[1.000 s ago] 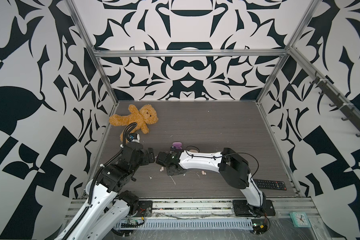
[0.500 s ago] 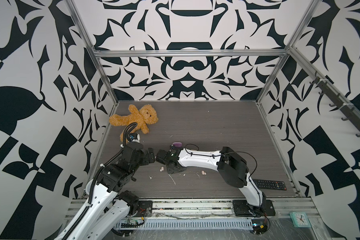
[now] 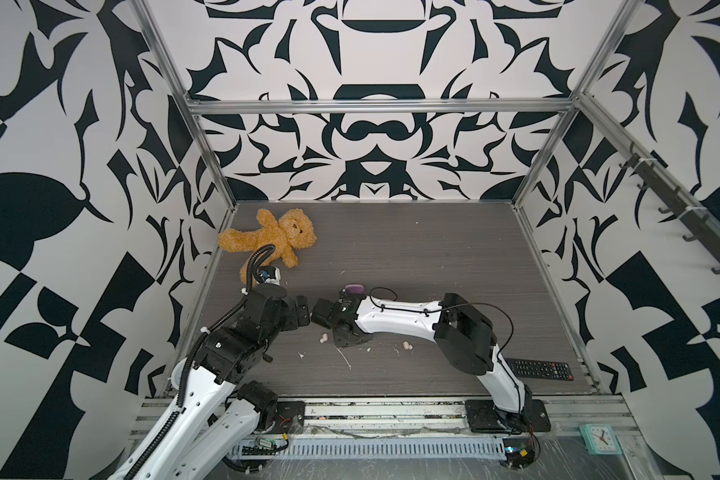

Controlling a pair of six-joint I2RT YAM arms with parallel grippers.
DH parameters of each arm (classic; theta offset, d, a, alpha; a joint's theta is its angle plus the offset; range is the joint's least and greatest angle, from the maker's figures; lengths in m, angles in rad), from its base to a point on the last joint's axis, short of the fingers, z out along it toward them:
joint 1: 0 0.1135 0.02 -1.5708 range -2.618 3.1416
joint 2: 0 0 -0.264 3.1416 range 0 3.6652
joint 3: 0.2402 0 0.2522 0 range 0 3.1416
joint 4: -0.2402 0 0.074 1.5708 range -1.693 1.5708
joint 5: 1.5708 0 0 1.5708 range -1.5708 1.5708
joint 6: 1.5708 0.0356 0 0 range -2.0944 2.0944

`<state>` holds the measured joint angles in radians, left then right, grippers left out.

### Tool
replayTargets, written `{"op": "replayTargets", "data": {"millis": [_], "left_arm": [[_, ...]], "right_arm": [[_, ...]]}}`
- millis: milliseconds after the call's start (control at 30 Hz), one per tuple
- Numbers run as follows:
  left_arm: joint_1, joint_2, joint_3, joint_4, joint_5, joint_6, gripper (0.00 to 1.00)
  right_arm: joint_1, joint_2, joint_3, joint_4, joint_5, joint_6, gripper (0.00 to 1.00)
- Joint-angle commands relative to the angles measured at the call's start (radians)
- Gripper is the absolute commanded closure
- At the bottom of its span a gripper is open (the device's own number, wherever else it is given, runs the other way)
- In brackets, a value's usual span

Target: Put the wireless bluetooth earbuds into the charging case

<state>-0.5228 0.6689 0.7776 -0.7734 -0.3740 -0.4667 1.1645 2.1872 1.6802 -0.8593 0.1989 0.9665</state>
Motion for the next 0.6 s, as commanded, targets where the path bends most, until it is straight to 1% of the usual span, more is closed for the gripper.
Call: {"op": "replayTargets", "data": {"millis": [0, 300, 567], "left_arm": [[0.004, -0.004, -0.015, 0.004, 0.008, 0.002, 0.0], [0.004, -0.006, -0.014, 0.005, 0.011, 0.002, 0.01], [0.004, -0.007, -0.014, 0.004, 0.009, 0.0, 0.01]], "right_arm": [[-0.001, -0.043, -0.014, -0.023, 0.005, 0.011, 0.64], [0.019, -0.101, -0.014, 0.013, 0.009, 0.0, 0.59], [0.051, -0.111, -0.008, 0.053, 0.005, -0.01, 0.57]]}}
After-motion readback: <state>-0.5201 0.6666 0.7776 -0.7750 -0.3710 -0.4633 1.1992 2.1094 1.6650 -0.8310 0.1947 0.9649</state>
